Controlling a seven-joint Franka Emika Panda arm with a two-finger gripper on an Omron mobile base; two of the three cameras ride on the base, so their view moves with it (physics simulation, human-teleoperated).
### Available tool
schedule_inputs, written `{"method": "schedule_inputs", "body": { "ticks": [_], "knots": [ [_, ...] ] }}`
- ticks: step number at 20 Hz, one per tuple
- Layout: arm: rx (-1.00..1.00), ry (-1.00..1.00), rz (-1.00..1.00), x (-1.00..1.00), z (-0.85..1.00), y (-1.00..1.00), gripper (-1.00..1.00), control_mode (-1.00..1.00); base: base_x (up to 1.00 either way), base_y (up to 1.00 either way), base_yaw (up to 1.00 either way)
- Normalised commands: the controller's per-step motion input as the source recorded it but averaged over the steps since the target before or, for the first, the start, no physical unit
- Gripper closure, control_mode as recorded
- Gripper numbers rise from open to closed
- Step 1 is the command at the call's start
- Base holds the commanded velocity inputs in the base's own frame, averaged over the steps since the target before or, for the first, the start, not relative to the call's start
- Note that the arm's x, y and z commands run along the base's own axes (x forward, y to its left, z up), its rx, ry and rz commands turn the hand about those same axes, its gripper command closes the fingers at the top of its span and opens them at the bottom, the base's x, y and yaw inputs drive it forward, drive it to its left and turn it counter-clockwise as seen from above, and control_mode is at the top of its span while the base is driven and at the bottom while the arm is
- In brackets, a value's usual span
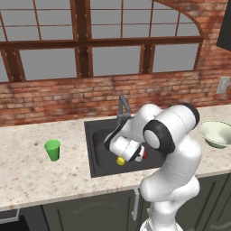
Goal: Remove the bell pepper and corn from the sink. Then move the bowl and cup from the counter to the sink for washing.
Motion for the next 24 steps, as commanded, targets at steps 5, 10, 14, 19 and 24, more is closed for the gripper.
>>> {"method": "schedule_inputs", "body": {
  "ticks": [5, 10, 14, 19, 24],
  "knots": [
    [0.00, 0.00, 0.05, -0.02, 0.40, -0.01, 1.00, -1.00, 0.00, 0.00, 0.00],
    [0.00, 0.00, 0.08, 0.00, 0.42, 0.00, 1.00, -1.00, 0.00, 0.00, 0.00],
    [0.00, 0.01, 0.09, 0.02, 0.43, 0.00, 1.00, -1.00, 0.00, 0.00, 0.00],
    [0.00, 0.04, 0.08, 0.07, 0.46, 0.00, 1.00, -1.00, 0.00, 0.00, 0.00],
    [0.00, 0.11, 0.03, 0.12, 0.51, 0.00, 1.00, -1.00, 0.00, 0.00, 0.00]
  ]
}}
